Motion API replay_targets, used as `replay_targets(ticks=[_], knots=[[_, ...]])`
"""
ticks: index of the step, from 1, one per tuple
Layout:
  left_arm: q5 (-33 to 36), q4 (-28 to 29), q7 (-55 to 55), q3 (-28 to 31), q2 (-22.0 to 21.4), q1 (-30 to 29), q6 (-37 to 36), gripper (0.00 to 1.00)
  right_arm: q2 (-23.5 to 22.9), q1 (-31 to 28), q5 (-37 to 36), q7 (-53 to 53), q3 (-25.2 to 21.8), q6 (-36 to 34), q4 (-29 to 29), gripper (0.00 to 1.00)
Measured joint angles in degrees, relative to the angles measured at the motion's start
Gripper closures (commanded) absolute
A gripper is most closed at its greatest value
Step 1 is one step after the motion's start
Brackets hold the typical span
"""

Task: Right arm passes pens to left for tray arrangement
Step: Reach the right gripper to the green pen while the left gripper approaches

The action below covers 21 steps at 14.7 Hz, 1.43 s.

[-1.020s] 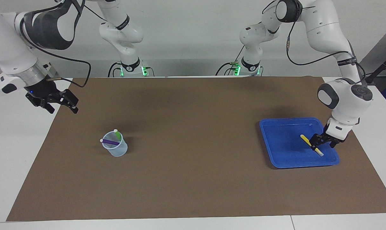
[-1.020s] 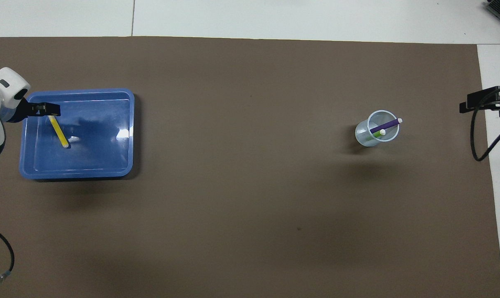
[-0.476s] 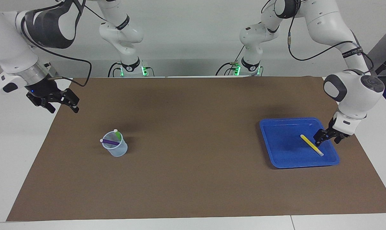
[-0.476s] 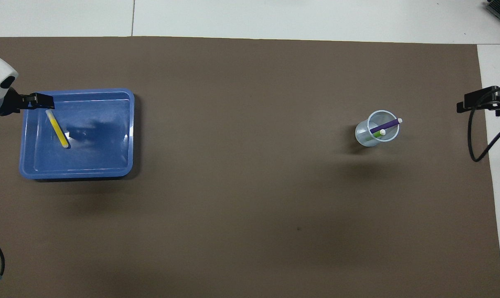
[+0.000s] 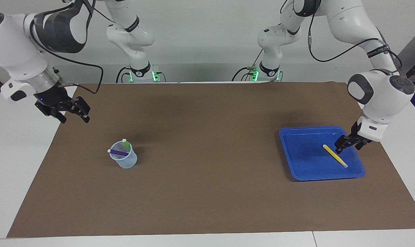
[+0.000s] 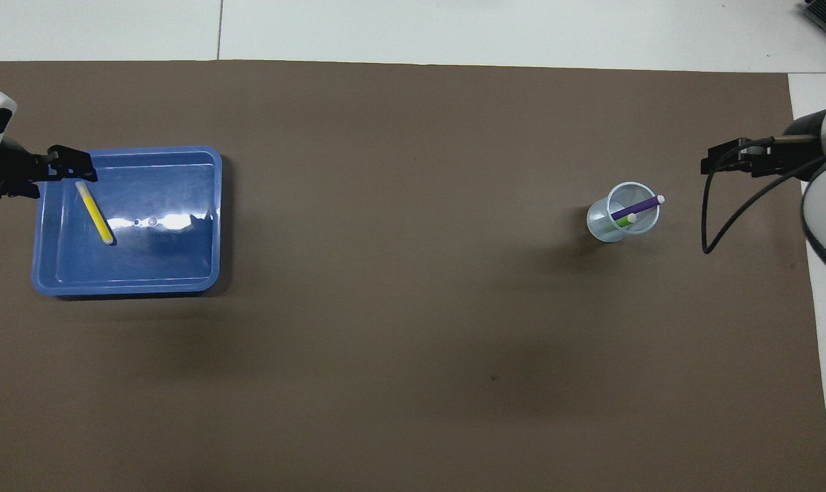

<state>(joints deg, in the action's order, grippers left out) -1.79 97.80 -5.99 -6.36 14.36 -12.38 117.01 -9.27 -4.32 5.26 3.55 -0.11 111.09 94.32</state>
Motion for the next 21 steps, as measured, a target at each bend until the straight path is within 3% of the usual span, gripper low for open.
replay_targets(ticks=[3,9,17,21], knots=[[-1.77,0.00,-7.08,-0.16,-2.34,2.12,-4.48,0.00,-1.72,2.82,0.00,-4.22,0.04,2.82,0.81,0.32],[-5.53,0.01,-31.62,-0.57,-6.16,11.73,-9.28,0.00,-5.27,5.73,0.05,-7.48,0.09,4.88,1.38,0.46],[-11.38,0.17,-53.75,-0.70,-11.96,18.19,-14.81,0.00,-5.52,6.16,0.21,-7.55,1.07,4.88,5.08,0.48],[-13.50,0.59,-63.96,-0.84,-12.33,23.36,-14.79,0.00,-5.50,7.06,0.22,-8.63,1.18,4.88,6.79,0.51]])
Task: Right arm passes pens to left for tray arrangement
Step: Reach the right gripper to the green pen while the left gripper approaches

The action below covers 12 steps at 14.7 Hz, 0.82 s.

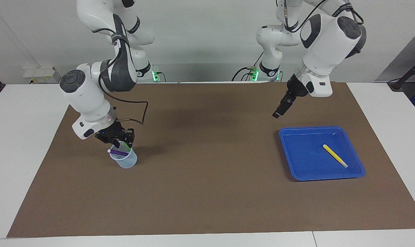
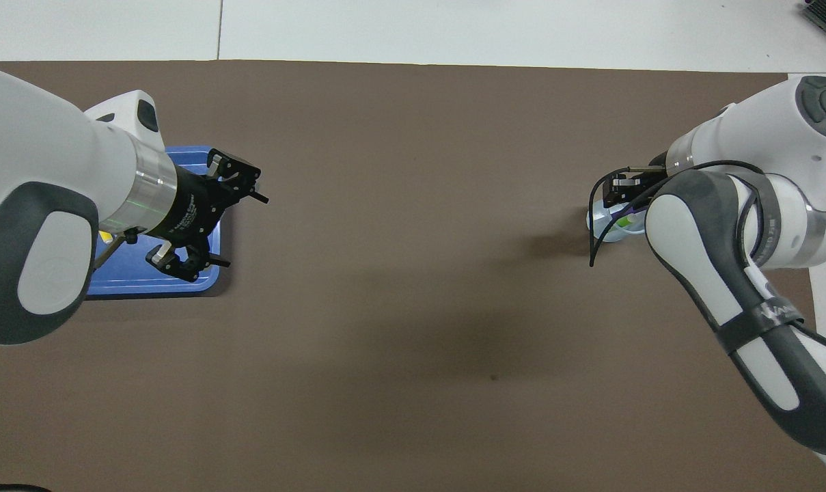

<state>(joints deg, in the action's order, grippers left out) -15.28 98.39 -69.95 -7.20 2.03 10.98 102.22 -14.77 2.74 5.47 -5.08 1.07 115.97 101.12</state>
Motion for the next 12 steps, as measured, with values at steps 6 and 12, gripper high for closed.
replay_targets(ticks=[6,12], knots=[[-3.18,0.30,-8.64,0.04,0.00,3.61,1.47,0.00,0.69,-0.14,0.00,0.00,-0.13,0.00,2.09,0.51],[-4.87,3.75,-20.69,-0.02,-0.15,7.67,11.82,0.00,1.09,-0.63,-0.34,0.23,-0.39,3.01,3.06,0.51]])
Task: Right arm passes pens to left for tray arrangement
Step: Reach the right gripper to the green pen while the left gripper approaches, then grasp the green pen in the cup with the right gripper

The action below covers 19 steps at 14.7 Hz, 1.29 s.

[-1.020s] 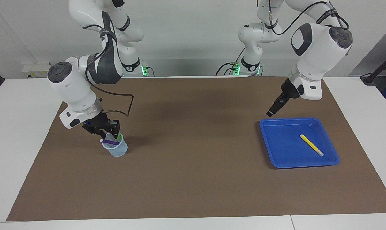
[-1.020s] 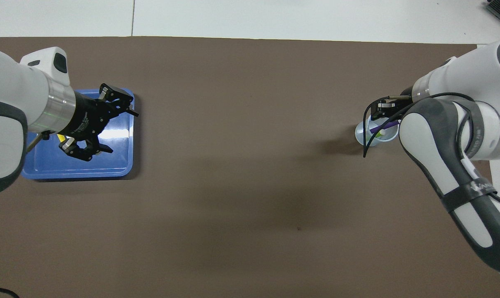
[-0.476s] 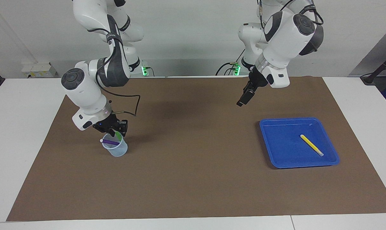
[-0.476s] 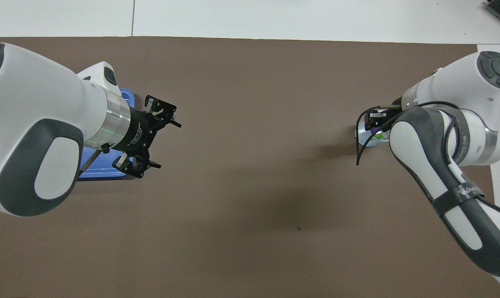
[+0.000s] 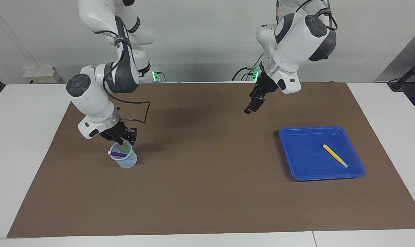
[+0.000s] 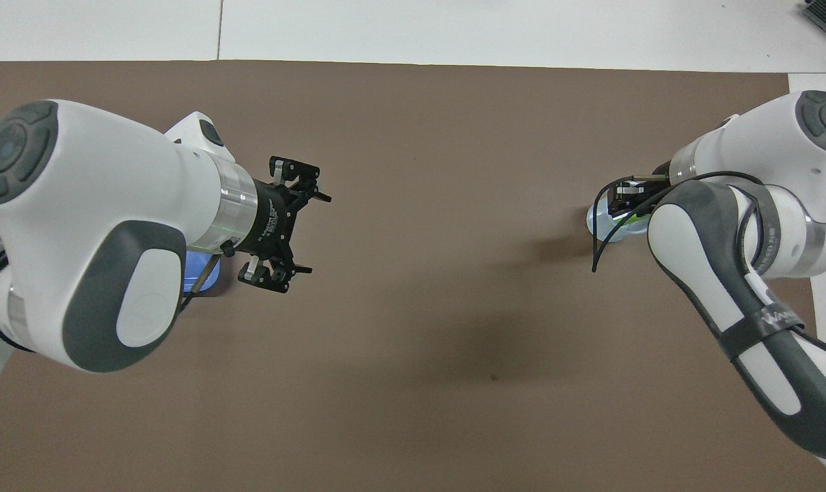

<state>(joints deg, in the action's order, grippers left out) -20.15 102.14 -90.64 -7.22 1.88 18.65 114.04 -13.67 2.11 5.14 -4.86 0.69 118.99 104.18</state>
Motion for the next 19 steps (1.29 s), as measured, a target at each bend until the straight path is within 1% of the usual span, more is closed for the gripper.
replay_targets(ticks=[3,12,14,17,19], knots=[[-0.52,1.60,-3.42,-0.04,-0.35,2.33,4.19,0.00,0.00,-0.75,-2.39,0.83,-0.11,1.44,0.21,0.51],[-2.57,1.82,-6.21,0.48,-0.64,2.56,6.80,0.00,0.00,-6.00,-3.41,7.38,-0.28,2.90,0.27,0.51],[-2.63,1.93,-7.42,0.47,-0.64,2.59,8.02,0.00,0.00,-6.30,-3.41,7.53,-0.28,3.38,0.28,0.55],[-2.95,2.13,-7.98,0.40,-0.64,2.66,8.46,0.00,0.00,-6.20,-3.48,8.28,-0.11,4.91,0.38,0.56],[-3.10,2.19,-8.42,0.39,-0.64,2.67,8.61,0.00,0.00,-6.03,-3.56,13.53,0.18,4.97,0.47,0.56]])
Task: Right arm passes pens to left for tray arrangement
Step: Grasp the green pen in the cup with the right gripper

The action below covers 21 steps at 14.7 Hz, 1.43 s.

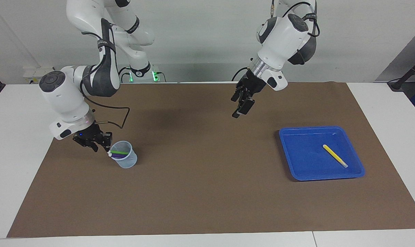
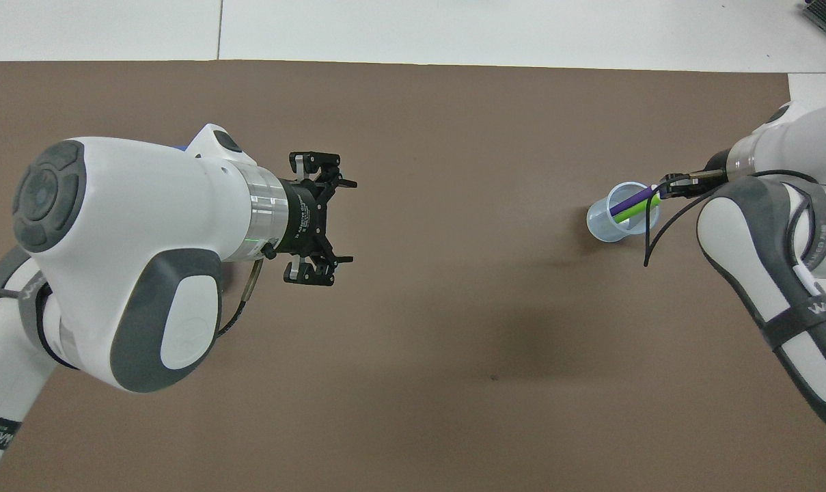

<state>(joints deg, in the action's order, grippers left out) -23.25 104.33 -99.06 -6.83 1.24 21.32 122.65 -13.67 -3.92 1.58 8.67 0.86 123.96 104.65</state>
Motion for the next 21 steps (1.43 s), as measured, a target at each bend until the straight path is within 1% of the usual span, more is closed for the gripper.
replay_targets(ticks=[4,7,13,18,21], knots=[[-0.03,0.07,-0.39,0.00,0.00,0.00,0.37,0.00,0.00,-0.05,-0.04,18.74,0.07,-0.01,0.30,0.55],[-0.04,0.08,-0.68,0.00,0.00,0.00,0.47,0.00,0.00,-0.33,-0.04,27.77,-0.10,-0.02,0.39,0.55],[-0.05,0.09,-1.29,0.00,0.00,0.00,0.68,0.00,0.00,-0.24,0.47,35.99,0.05,-0.02,0.41,0.57],[-0.08,0.11,-1.31,0.00,0.00,0.00,0.73,0.00,-0.02,-0.34,4.37,36.80,-0.01,0.00,0.39,0.59],[-0.10,0.17,-1.32,0.00,0.00,0.00,0.74,0.00,-0.39,-0.54,5.34,36.80,-0.02,0.31,0.40,0.62]])
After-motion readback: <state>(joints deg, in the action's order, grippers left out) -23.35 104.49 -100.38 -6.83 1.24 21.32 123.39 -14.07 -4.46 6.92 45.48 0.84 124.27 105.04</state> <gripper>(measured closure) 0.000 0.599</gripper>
